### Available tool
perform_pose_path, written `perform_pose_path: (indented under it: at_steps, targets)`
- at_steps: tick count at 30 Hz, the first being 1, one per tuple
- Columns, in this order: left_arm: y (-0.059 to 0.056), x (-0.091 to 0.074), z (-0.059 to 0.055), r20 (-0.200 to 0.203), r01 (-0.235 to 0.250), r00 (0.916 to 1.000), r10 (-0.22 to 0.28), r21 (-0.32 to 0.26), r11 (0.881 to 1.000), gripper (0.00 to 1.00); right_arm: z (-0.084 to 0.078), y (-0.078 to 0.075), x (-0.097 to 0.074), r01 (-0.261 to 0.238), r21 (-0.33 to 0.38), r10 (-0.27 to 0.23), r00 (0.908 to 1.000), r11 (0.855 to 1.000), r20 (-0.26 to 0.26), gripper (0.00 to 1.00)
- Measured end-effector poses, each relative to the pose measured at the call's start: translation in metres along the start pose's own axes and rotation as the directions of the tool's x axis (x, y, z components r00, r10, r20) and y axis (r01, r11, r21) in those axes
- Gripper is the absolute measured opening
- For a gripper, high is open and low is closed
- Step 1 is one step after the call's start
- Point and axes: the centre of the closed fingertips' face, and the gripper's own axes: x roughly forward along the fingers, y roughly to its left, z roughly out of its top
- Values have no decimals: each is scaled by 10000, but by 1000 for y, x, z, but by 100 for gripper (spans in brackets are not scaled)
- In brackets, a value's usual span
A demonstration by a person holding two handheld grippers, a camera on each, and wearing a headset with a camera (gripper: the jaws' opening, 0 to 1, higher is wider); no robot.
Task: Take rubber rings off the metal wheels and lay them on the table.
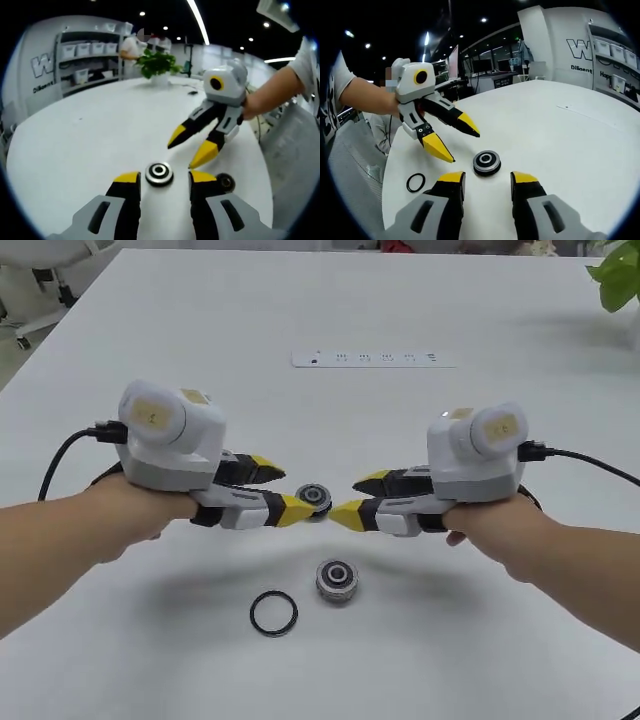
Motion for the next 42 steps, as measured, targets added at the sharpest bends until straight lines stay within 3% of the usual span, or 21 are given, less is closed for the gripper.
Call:
perform_pose_path:
  at_steps: [22, 28, 42]
  targets:
    - [3, 24, -6, -415, -61, 9991, 70, 205, 9998, 24, -6, -2, 4, -53, 152, 55, 9999, 9999, -109, 33]
    - [4, 26, -8, -567, -176, 9981, 222, 797, 9967, 19, -6, 0, 5, -67, 161, 68, 9999, 9998, -79, 33]
    - [8, 26, -7, -499, -466, 9975, 501, 679, 9966, 14, -3, 6, 19, -192, 197, 192, 9998, 9996, -9, 30]
